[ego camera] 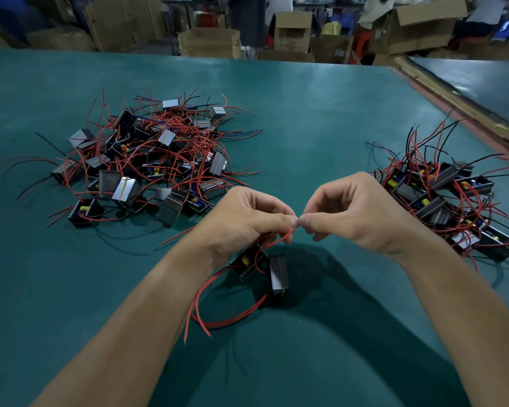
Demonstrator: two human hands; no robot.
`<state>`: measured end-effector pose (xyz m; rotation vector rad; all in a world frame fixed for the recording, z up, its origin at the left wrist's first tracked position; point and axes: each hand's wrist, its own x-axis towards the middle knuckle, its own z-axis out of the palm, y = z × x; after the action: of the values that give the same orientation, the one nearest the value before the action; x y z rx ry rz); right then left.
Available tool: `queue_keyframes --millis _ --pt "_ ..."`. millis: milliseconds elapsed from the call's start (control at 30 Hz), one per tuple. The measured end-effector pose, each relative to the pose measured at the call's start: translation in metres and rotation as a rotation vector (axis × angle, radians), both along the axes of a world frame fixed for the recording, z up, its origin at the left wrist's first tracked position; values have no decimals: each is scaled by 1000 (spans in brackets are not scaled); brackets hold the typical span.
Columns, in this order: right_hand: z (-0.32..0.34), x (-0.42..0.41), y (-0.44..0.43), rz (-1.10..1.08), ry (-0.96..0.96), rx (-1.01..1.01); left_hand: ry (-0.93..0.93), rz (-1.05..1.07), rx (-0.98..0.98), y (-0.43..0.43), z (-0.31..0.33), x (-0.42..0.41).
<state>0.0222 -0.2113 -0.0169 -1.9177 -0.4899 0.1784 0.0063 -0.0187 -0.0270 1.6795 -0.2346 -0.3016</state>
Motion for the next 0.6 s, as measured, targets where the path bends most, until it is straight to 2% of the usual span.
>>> queue_keyframes --millis 67,200,267,333,500,600 --pt "1 1 0 -14 103 28 -71 26 -5 -3 -2 -1" --pt "3 3 2 -56 471 115 -223 48 23 -11 -6 -3" --pt "2 3 3 -69 534 147 -251 60 38 -11 -7 -3" --pt "0 3 5 -54 442 188 -247 93 30 -10 -7 0" --pt "-6 3 8 -92 0 134 -146 157 -25 -6 -6 4" --pt "-8 5 5 -61 -106 67 -63 149 -78 -5 -5 4"
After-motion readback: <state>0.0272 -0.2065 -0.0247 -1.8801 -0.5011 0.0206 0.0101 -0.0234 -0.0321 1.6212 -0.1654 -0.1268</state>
